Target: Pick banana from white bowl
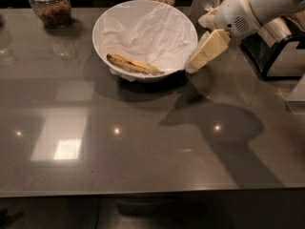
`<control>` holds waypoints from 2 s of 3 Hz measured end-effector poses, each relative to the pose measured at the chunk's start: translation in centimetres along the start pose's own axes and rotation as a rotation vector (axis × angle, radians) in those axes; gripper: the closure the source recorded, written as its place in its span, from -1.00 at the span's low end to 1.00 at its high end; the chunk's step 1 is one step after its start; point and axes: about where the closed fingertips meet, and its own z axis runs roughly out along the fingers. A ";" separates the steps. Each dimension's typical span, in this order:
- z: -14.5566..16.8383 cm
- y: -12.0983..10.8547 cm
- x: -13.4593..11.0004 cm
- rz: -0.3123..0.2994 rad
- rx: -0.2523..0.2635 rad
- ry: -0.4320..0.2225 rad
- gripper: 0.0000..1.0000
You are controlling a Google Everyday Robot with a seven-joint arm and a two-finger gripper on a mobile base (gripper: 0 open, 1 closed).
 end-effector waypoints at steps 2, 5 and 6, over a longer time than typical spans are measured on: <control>5.2 -1.6 -4.1 0.017 -0.088 -0.052 -1.00; 11.1 -4.7 -7.2 -0.050 -0.099 -0.133 -0.70; 14.4 -5.2 -7.4 -0.058 -0.145 -0.123 -0.35</control>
Offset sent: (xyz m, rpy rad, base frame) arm 0.0272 0.0397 -0.0065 0.0525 0.0503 0.0364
